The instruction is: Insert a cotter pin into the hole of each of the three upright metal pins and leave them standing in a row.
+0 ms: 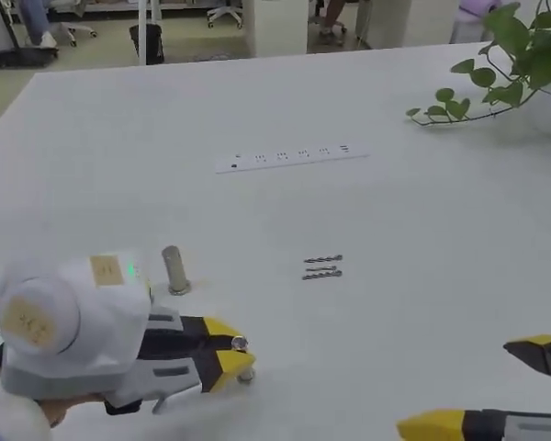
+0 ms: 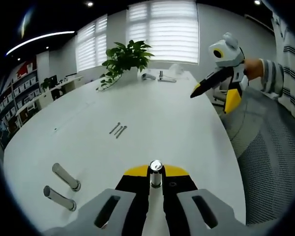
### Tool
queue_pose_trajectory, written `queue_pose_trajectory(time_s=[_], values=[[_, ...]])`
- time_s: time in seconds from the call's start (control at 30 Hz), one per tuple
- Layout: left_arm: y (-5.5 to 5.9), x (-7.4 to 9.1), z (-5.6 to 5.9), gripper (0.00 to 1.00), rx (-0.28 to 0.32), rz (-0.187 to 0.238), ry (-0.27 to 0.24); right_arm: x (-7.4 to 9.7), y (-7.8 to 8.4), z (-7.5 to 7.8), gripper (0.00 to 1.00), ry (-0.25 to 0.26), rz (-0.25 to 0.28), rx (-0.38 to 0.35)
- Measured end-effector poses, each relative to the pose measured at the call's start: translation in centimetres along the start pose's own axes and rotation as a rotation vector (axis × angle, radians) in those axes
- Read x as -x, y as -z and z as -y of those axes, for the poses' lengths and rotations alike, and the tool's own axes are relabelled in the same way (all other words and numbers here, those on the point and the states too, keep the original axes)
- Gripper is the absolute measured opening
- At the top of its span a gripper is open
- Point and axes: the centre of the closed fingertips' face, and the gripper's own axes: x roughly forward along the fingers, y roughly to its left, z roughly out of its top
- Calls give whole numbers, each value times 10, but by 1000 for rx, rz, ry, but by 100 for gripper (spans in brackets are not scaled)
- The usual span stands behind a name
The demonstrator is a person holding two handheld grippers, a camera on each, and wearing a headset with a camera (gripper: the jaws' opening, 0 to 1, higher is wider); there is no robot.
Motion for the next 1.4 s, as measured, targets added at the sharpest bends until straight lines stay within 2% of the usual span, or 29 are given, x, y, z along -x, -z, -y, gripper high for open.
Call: queue_pose_trajectory(time_s=[0.2, 0.4, 0.53, 0.67, 0.9, 1.0, 1.1, 1.23, 1.3, 1.4], values=[[10, -3, 9, 7, -39, -41, 32, 0, -2, -2, 92, -7, 4, 10], [8, -5, 9, 7, -26, -29, 24, -1, 0, -3, 92, -11, -4, 12], [10, -6, 11, 7, -48, -43, 36, -1, 2, -4, 92, -14, -9, 14], [9, -6, 13, 7, -46, -39, 42, -2, 2, -5, 92, -18, -12, 10], [9, -6, 14, 7, -18, -33, 50, -3, 4, -5, 92, -19, -17, 10], [7, -6, 13, 8, 35, -15, 44, -3, 3, -6, 92, -22, -17, 9], [5, -5, 13, 8, 49, 0, 43, -4, 4, -7, 92, -26, -19, 10], [5, -2, 12, 14, 48, 8, 24, -4, 5, -8, 92, -28, -22, 13], [5, 1, 11, 16, 95, 23, 17, -4, 5, -8, 92, -29, -19, 11], [4, 6, 12, 22, 104, 35, 10, -5, 5, -7, 92, -30, -16, 9]])
